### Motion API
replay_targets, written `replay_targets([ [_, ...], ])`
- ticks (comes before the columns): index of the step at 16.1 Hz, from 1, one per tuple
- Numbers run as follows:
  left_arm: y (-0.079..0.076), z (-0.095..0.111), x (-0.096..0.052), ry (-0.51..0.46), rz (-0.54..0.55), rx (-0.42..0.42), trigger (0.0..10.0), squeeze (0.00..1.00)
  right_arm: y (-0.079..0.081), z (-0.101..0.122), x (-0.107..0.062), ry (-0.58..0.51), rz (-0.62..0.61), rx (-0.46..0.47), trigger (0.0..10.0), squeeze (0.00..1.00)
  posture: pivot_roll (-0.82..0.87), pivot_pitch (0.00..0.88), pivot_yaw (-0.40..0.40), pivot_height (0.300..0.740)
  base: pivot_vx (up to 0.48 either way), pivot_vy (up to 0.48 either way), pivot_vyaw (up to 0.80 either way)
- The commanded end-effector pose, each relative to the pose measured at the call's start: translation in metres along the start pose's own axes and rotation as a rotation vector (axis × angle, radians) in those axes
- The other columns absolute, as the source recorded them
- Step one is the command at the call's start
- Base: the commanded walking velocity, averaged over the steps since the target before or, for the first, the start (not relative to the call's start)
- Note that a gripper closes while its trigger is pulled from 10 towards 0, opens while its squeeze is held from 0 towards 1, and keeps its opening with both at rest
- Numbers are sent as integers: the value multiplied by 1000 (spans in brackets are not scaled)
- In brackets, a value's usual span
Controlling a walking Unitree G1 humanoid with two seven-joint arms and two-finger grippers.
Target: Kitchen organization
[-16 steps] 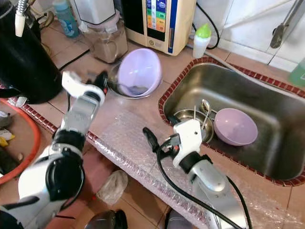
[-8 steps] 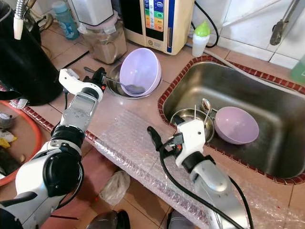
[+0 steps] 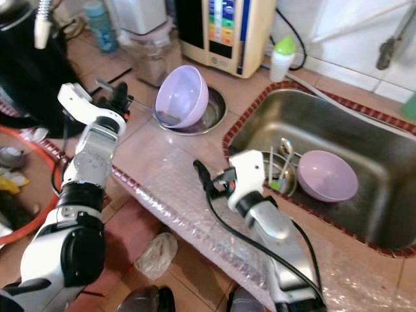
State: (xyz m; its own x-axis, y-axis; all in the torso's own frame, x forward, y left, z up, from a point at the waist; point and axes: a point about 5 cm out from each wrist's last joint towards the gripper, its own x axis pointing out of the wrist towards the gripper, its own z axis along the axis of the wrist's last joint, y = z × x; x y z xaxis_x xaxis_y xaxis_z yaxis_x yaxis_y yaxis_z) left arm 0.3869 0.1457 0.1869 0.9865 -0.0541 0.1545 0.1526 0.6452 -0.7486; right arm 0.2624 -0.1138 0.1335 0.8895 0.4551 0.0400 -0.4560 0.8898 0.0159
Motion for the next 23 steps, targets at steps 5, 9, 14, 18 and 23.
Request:
replay_targets([
  [5, -41, 18, -6, -72, -268, 139, 0, 0, -16, 5, 24, -91, -114, -72, 10000, 0, -33, 0, 69, 740, 0, 0, 0],
  [9, -81, -3, -19, 28, -562, 365, 0, 0, -23, 26, 32, -198, -143, -111, 10000, 0, -55, 0, 91, 740, 0, 0, 0],
  [14, -103, -27, -35, 83, -748, 486, 0, 0, -12, 41, 33, -243, 11, -144, 10000, 0, -54, 0, 62, 740, 0, 0, 0],
  [18, -109, -45, -49, 184, -863, 534, 0, 0, -14, 47, 40, -258, 34, -164, 0, 0, -41, 0, 64, 740, 0, 0, 0],
  [23, -106, -59, -60, 254, -936, 573, 0, 0, -25, 35, 43, -179, 13, -160, 0, 0, -39, 0, 66, 740, 0, 0, 0],
])
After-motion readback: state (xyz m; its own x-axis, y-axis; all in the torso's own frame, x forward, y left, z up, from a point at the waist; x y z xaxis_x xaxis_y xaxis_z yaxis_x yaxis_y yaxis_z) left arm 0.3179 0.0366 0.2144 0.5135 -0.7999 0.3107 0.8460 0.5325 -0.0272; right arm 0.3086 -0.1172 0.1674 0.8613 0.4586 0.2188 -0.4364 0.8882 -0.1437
